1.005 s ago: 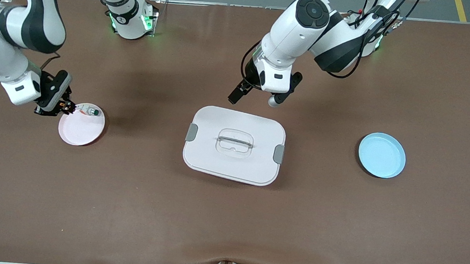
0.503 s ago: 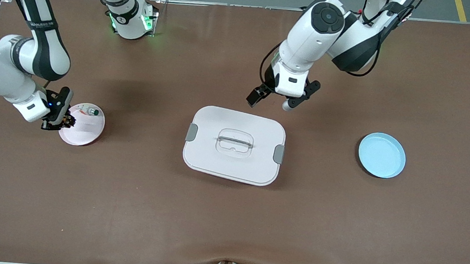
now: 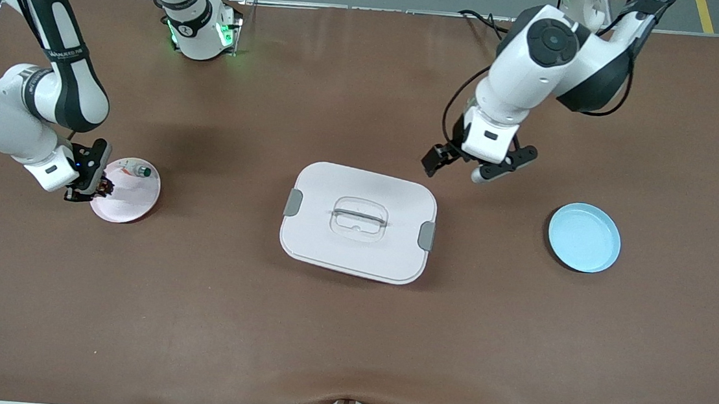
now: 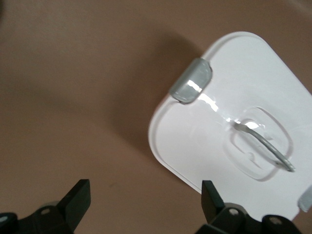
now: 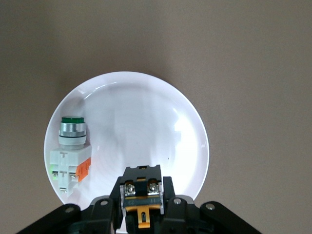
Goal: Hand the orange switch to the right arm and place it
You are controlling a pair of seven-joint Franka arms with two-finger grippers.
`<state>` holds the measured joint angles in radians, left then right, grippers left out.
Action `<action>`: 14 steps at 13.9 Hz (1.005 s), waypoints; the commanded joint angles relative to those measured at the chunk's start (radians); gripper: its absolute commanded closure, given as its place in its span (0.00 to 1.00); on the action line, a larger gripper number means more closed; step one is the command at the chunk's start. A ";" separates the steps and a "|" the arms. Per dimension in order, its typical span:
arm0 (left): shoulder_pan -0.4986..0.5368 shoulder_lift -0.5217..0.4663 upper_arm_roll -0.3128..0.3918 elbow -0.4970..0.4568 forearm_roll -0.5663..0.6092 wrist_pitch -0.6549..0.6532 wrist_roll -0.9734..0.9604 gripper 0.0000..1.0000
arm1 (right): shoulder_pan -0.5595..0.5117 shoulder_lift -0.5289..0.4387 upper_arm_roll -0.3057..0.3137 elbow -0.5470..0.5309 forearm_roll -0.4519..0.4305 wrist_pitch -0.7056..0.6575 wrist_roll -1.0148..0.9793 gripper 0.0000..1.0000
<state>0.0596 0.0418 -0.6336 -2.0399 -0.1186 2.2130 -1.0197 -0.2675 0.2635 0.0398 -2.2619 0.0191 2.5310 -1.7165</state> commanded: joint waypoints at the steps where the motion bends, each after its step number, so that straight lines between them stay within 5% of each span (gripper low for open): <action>1: 0.061 -0.075 -0.008 -0.037 -0.029 -0.077 0.155 0.00 | -0.010 0.026 0.015 -0.013 -0.019 0.043 0.001 1.00; 14: 0.264 -0.163 -0.002 -0.079 -0.029 -0.147 0.711 0.00 | -0.001 0.118 0.015 -0.042 -0.016 0.178 0.038 1.00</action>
<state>0.2796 -0.0752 -0.6302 -2.0962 -0.1245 2.0845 -0.3814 -0.2659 0.3731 0.0493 -2.2983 0.0190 2.6892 -1.7038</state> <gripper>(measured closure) 0.000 0.656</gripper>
